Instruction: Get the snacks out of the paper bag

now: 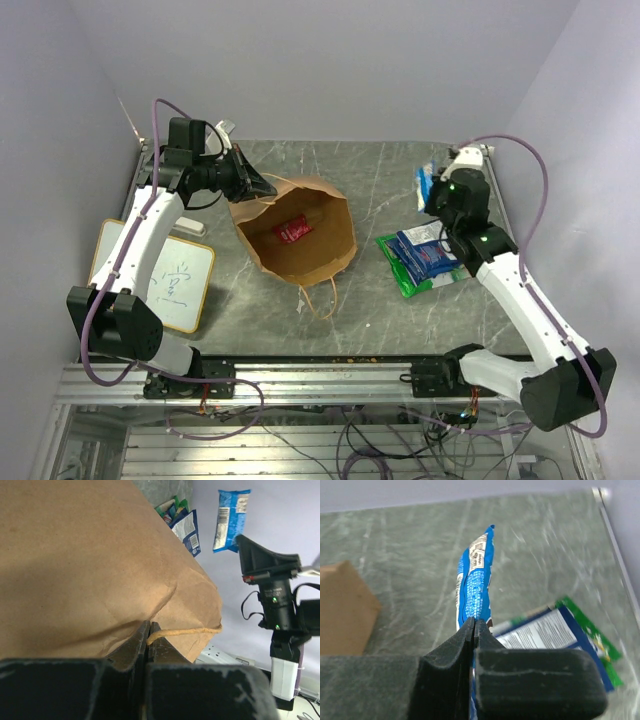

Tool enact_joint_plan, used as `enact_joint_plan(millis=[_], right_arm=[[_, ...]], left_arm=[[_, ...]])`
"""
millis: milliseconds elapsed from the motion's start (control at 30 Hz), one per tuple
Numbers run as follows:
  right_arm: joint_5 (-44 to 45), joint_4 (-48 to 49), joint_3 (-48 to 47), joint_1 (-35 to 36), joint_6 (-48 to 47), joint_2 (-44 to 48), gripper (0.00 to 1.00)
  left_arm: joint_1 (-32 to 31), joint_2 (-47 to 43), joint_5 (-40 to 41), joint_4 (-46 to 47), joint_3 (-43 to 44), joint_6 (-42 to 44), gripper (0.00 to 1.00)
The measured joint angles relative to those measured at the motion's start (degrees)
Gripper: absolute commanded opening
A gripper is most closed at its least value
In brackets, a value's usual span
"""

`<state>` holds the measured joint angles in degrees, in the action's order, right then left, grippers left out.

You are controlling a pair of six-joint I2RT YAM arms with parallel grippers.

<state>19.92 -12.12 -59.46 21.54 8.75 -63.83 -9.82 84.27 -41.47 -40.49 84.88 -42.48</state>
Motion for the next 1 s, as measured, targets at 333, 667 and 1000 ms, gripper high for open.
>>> enact_joint_plan(millis=[333, 667, 1000], right_arm=[[-15.19, -6.21, 7.39, -19.65, 13.51, -1.11, 0.00], [-30.45, -7.04, 8.28, -32.96, 16.15, -9.88, 0.00], [-26.40, -8.31, 12.46, -34.03, 16.87, -7.61, 0.00]], left_arm=[[-0.13, 0.00, -0.04, 0.33, 0.00, -0.04, 0.07], [-0.52, 0.02, -0.04, 0.33, 0.00, 0.04, 0.07], [-0.96, 0.55, 0.00, -0.13, 0.61, 0.61, 0.07]])
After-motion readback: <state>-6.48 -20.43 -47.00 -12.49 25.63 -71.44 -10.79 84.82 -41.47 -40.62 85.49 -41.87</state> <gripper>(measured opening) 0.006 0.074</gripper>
